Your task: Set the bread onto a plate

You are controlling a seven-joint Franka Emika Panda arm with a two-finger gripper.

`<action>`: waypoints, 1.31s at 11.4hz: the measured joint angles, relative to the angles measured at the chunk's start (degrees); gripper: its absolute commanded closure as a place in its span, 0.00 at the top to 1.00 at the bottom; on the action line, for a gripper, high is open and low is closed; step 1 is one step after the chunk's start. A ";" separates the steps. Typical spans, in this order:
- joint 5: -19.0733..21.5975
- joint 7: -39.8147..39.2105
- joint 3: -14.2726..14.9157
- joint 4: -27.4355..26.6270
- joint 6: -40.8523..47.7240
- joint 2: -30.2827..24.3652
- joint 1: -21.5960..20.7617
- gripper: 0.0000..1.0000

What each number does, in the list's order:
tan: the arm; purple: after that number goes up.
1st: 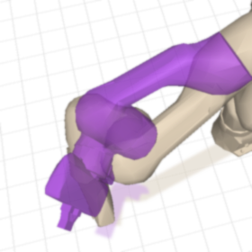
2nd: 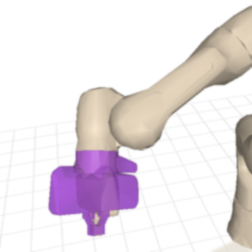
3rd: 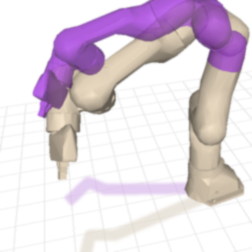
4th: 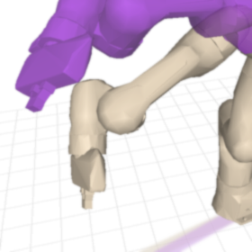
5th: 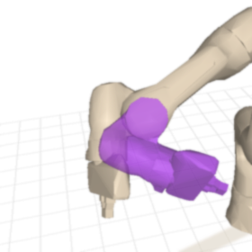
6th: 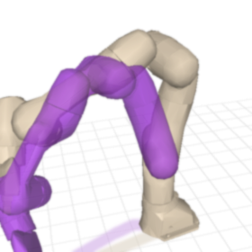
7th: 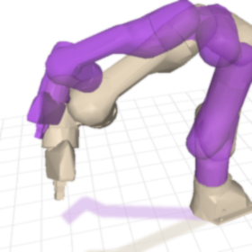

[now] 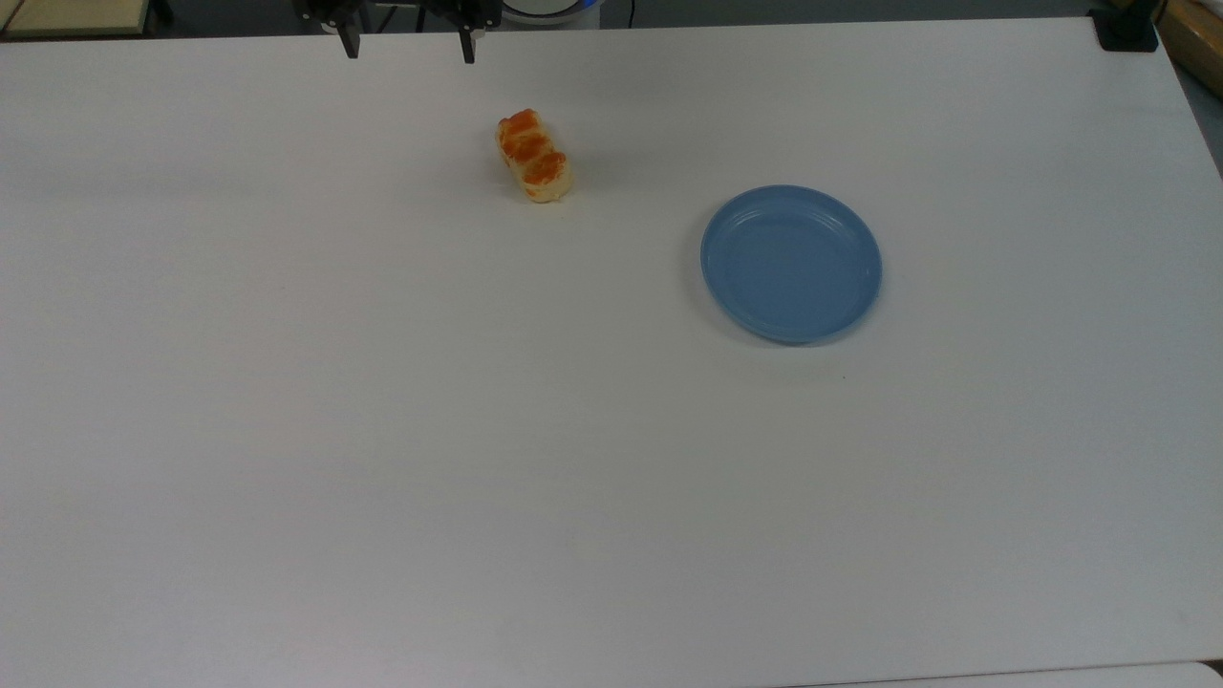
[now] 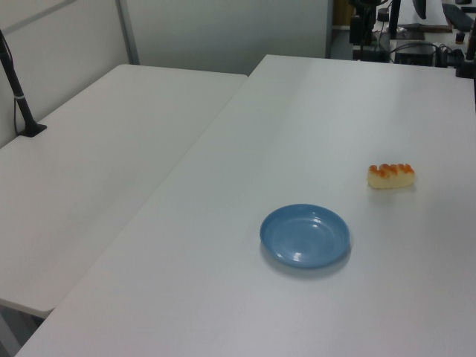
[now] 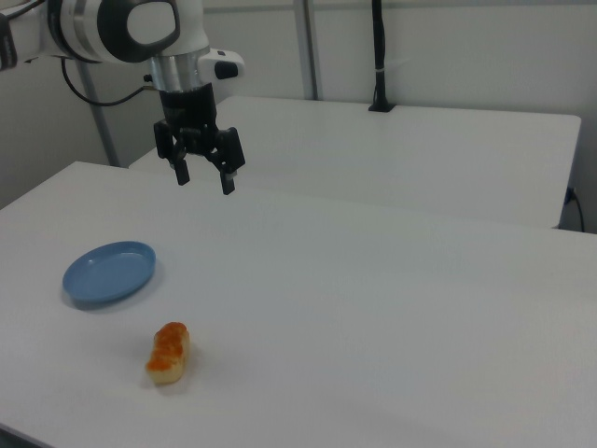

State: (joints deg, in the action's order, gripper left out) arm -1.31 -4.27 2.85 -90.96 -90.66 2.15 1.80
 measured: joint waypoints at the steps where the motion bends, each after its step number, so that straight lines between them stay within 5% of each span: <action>1: 0.00 -0.01 -0.01 -0.22 0.01 -0.16 -0.57 1.00; 6: 0.00 -3.14 0.84 -10.50 -0.30 -7.19 -4.95 1.00; 10: -1.02 -7.02 2.59 -25.97 -9.40 -13.42 -8.62 1.00; 15: -6.09 -8.76 3.02 -41.42 -23.79 -13.94 -8.69 1.00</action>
State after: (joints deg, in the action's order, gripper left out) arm -7.40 -13.04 5.87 -132.38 -114.45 -11.78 -6.89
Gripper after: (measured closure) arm 0.000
